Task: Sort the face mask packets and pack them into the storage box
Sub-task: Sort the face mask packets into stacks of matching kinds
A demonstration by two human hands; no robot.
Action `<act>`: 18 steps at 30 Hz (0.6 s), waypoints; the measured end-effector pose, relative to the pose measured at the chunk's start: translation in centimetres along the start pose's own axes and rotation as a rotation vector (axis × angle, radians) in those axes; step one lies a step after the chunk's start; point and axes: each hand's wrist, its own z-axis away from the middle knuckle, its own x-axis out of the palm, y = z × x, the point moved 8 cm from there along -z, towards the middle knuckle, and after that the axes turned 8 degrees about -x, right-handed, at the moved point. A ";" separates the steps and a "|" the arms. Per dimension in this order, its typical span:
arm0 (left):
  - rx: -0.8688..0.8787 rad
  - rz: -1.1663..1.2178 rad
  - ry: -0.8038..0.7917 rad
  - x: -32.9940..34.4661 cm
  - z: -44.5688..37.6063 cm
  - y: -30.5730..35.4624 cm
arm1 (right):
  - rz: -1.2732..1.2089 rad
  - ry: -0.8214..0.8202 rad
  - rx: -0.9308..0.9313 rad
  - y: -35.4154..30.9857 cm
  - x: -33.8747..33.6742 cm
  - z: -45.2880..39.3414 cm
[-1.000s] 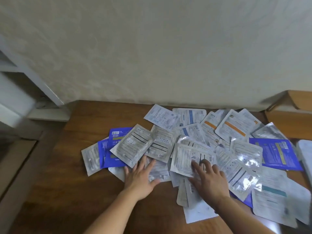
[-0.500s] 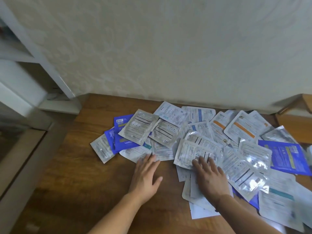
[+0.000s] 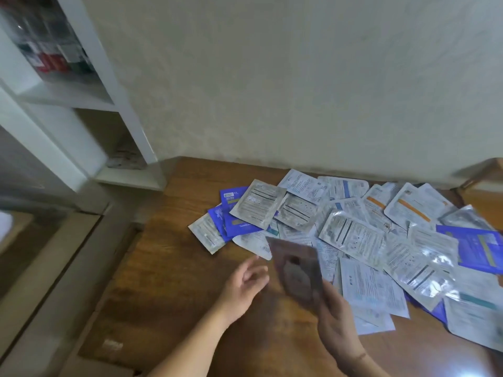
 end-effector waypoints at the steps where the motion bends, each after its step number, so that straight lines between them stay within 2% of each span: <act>1: -0.025 0.013 -0.038 -0.3 0.4 0.1 | -0.227 0.019 0.165 0.3 1.2 0.8; 3: -0.039 0.034 -0.065 -1.1 0.9 0.2 | -0.627 0.002 0.436 0.9 4.0 2.5; 4: -0.054 0.035 -0.046 -1.6 1.0 0.1 | -0.740 -0.007 0.526 1.3 5.1 3.2; 8: -0.085 -0.118 0.051 -2.8 1.4 -1.0 | -0.770 -0.102 0.699 2.8 7.1 5.5; 10: -0.094 -0.159 0.103 -3.4 1.6 -1.8 | -0.600 -0.148 0.681 3.5 7.2 6.4; 14: -0.059 -0.363 0.190 -3.6 1.8 -2.7 | 0.173 -0.214 0.393 4.2 5.1 6.6; 18: -0.003 -0.544 0.203 -2.8 2.0 -3.2 | 0.411 -0.319 0.205 3.1 5.0 6.5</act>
